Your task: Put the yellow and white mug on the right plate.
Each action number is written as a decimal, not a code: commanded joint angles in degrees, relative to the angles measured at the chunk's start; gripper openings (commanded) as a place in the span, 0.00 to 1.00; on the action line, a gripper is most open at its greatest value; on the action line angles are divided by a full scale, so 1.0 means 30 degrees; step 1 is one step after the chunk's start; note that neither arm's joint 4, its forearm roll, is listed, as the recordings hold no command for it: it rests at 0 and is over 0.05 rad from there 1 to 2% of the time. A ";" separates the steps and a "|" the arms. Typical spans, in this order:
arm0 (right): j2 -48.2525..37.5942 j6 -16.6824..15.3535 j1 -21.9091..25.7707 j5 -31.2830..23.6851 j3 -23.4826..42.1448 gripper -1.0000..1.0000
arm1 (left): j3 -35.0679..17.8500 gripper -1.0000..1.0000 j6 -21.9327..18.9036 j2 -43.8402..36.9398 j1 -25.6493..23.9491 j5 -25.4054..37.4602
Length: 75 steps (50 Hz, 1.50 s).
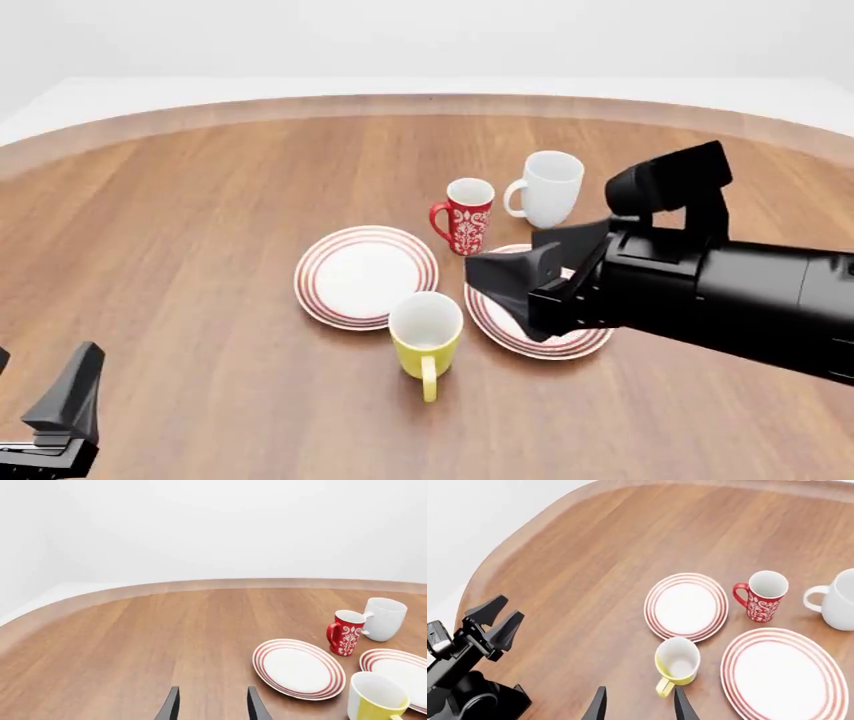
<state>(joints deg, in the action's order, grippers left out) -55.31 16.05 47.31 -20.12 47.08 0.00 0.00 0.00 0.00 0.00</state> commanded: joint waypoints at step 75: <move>-0.5719 0.2121 -0.0203 0.5409 -0.3147 1.00 | 0.0000 1.00 0.0000 0.0000 0.0000 0.0000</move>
<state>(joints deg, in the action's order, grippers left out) -70.92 21.11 46.11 -6.93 39.63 0.00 0.00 0.00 0.00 0.00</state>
